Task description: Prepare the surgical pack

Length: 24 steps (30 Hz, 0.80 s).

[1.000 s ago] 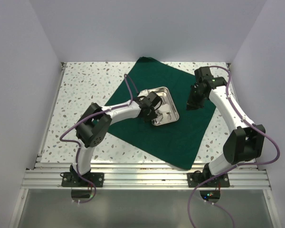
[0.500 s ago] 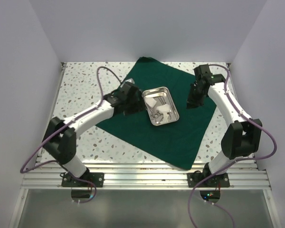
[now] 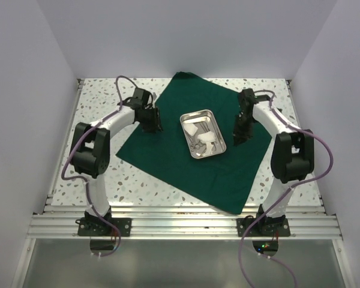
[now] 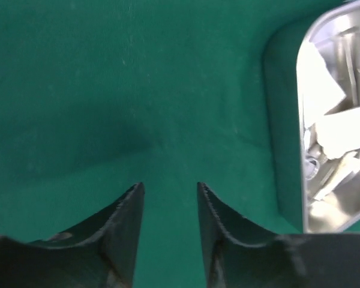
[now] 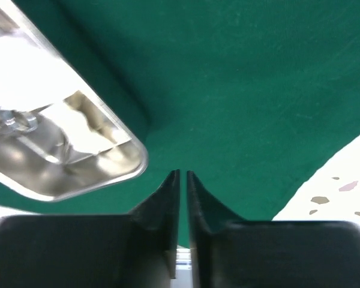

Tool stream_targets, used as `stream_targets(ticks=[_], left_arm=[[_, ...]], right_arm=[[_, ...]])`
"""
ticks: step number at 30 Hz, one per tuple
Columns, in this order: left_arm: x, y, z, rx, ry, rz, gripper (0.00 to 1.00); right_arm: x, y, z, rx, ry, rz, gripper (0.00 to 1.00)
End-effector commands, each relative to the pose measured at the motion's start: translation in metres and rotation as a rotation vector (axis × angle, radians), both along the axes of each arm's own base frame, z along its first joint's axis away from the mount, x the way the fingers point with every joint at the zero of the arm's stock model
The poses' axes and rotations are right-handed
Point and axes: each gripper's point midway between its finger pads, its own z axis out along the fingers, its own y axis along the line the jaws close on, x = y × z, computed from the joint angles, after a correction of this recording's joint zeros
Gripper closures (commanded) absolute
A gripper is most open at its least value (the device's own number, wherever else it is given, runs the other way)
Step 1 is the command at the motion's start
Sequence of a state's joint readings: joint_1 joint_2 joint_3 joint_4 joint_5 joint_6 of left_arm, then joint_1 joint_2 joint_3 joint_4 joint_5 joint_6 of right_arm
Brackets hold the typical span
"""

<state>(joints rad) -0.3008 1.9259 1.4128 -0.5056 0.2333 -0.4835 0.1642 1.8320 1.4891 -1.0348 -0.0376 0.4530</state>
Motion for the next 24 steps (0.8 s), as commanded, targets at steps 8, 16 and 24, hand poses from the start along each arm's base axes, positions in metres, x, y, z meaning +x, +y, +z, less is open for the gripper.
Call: stream_targets(ticks=[8, 16, 24], left_arm=[[-0.020, 0.044, -0.060, -0.102, 0.221, 0.100, 0.78], [-0.102, 0.057, -0.079, -0.141, 0.397, 0.207, 0.80], [-0.188, 0.066, -0.072, -0.143, 0.464, 0.239, 0.80]], right_arm=[[0.010, -0.008, -0.063, -0.066, 0.105, 0.010, 1.00], [0.018, 0.004, -0.119, -0.075, 0.193, 0.037, 1.00], [0.066, 0.042, -0.136, -0.052, 0.189, 0.111, 1.00]])
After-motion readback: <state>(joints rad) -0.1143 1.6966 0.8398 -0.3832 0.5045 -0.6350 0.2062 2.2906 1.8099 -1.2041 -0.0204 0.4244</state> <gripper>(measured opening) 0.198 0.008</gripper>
